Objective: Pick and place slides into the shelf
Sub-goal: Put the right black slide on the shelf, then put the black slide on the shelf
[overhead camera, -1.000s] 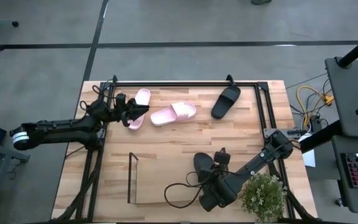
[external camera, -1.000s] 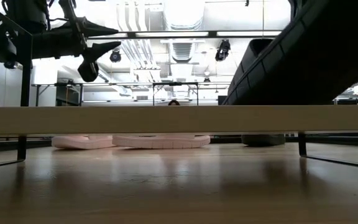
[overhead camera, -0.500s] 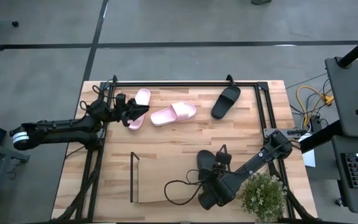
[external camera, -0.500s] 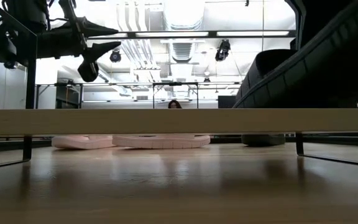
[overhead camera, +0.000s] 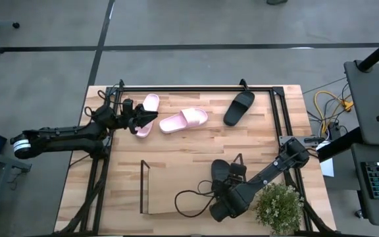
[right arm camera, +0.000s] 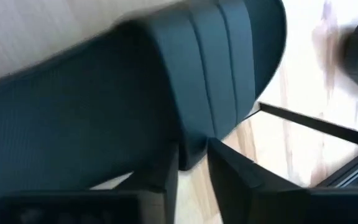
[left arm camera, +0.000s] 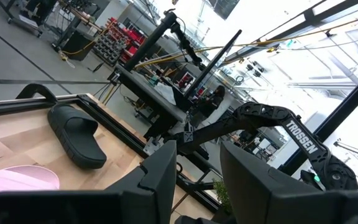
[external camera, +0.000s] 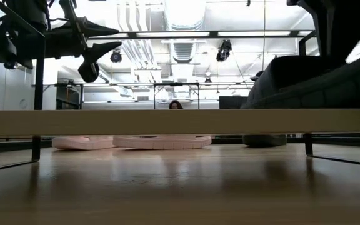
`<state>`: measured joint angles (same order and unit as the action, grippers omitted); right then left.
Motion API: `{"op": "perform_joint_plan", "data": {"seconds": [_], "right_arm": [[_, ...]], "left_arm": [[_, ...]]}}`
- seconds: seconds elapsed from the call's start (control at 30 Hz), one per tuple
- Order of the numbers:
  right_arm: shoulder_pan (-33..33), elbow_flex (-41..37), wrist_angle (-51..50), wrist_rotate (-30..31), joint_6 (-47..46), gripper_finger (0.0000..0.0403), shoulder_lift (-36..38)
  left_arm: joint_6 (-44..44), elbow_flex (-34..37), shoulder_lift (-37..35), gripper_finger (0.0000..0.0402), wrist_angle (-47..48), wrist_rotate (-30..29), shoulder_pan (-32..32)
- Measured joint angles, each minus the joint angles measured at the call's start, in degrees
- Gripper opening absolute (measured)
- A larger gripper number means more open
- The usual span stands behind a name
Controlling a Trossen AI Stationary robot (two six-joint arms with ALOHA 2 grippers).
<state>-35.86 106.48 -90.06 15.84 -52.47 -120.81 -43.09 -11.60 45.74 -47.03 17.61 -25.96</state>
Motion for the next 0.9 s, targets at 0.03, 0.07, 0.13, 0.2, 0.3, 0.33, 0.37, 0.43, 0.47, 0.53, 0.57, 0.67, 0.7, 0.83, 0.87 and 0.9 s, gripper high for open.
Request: {"op": "perform_joint_plan", "data": {"seconds": [0.03, 0.07, 0.13, 0.2, 0.3, 0.33, 0.37, 0.43, 0.47, 0.53, 0.57, 0.67, 0.7, 0.83, 0.87, 0.9], "right_arm": [[0.00, 0.00, 0.00, -0.02, -0.03, 0.0102, 0.00], [0.00, 0.00, 0.00, -0.05, -0.09, 0.0114, 0.00], [0.00, 0.00, 0.00, -0.50, -0.27, 0.0137, 0.13], [0.00, 0.00, 0.06, -1.49, -0.48, 0.0157, 0.37], [0.00, 0.00, 0.11, -2.74, -0.64, 0.0179, 1.50], [-0.02, 0.02, 0.20, -2.79, -1.28, 0.0184, 2.05], [-0.09, 0.11, 0.14, -2.86, -2.12, 0.0186, 2.66], [-0.11, 1.16, -0.01, -2.99, -3.01, 0.0188, 3.79], [-0.13, 2.14, -0.06, -2.85, -3.09, 0.0188, 4.39], [-0.26, 4.29, 0.07, -2.48, -3.29, 0.0184, 5.68], [-0.26, 5.58, 0.05, -1.94, -3.32, 0.0181, 6.22], [-0.43, 9.27, 0.50, 2.22, -3.02, 0.0172, 7.18], [-0.44, 10.24, 0.56, 4.30, -3.02, 0.0169, 7.48], [-0.39, 13.91, 0.54, 12.93, -3.34, 0.0157, 8.71], [-0.39, 14.78, 0.58, 15.55, -3.74, 0.0154, 8.95], [-0.38, 15.70, 0.64, 18.30, -4.40, 0.0151, 9.16]], "left_arm": [[0.00, 0.00, 0.00, 0.0110, 0.01, 0.00, 0.00], [0.00, 0.00, 0.00, 0.0110, 0.01, 0.00, 0.01], [0.00, 0.00, 0.00, 0.0110, 0.00, 0.02, 0.01], [0.00, 0.00, 0.00, 0.0110, 0.02, 0.02, 0.01], [0.00, 0.00, 0.00, 0.0110, 0.00, 0.04, 0.00], [0.02, 0.00, 0.00, 0.0110, 0.02, 0.04, 0.00], [0.02, 0.00, 0.00, 0.0110, 0.02, 0.07, 0.00], [0.02, 0.00, 0.00, 0.0110, 0.00, 0.09, 0.00], [0.02, 0.00, -0.01, 0.0110, 0.01, 0.09, 0.00], [0.02, 0.00, 0.00, 0.0110, 0.02, 0.09, 0.02], [0.02, 0.00, -0.02, 0.0110, 0.02, 0.09, 0.00], [0.02, 0.00, -0.02, 0.0110, 0.02, 0.13, 0.02], [0.02, 0.00, 0.00, 0.0110, 0.02, 0.11, 0.01], [0.02, 0.00, 0.00, 0.0110, 0.02, 0.13, 0.00], [0.02, 0.00, 0.00, 0.0110, 0.02, 0.15, 0.02], [0.00, 0.00, -0.02, 0.0110, 0.02, 0.15, 0.00]]}}
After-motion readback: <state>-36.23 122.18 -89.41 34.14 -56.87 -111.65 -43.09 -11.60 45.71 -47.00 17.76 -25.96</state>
